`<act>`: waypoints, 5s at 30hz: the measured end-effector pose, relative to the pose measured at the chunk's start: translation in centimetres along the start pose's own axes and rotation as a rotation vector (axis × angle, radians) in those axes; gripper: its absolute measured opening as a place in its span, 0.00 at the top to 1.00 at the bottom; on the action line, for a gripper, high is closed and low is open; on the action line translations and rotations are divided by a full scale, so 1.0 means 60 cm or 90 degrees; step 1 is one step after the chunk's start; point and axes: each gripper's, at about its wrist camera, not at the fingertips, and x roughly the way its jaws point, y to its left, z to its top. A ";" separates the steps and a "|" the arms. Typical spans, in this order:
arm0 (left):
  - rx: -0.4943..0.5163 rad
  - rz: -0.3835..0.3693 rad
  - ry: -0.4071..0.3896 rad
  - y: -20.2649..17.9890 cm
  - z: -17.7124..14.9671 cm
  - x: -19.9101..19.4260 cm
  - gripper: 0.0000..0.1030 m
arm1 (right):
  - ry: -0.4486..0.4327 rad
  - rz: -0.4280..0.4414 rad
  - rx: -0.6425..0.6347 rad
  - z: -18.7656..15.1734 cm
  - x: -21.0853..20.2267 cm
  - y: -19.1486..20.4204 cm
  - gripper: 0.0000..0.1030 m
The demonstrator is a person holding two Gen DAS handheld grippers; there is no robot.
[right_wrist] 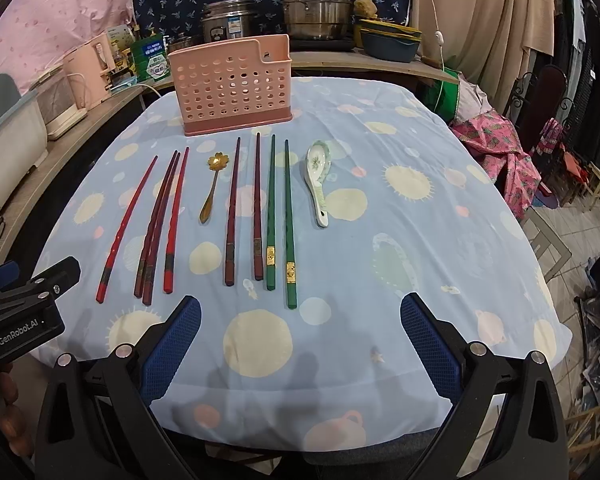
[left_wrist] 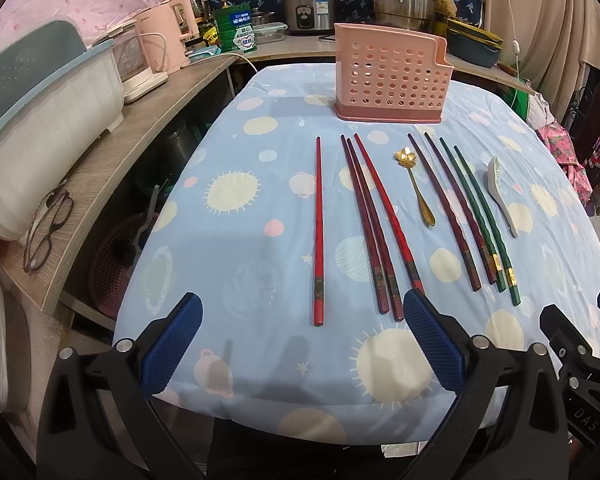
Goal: Organize utensils
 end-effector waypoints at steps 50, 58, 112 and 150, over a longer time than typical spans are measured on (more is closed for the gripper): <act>-0.030 -0.014 0.012 0.017 0.002 0.024 0.07 | 0.003 -0.007 0.008 -0.001 0.014 -0.008 0.07; -0.043 -0.019 0.039 0.037 0.011 0.085 0.07 | -0.003 -0.016 0.022 0.023 0.053 -0.029 0.07; -0.088 -0.149 -0.079 0.076 0.113 -0.015 0.93 | -0.058 0.083 0.070 0.154 0.063 -0.069 1.00; -0.077 -0.158 -0.076 0.050 0.121 -0.037 0.93 | 0.068 0.062 0.048 -0.003 0.125 -0.062 0.81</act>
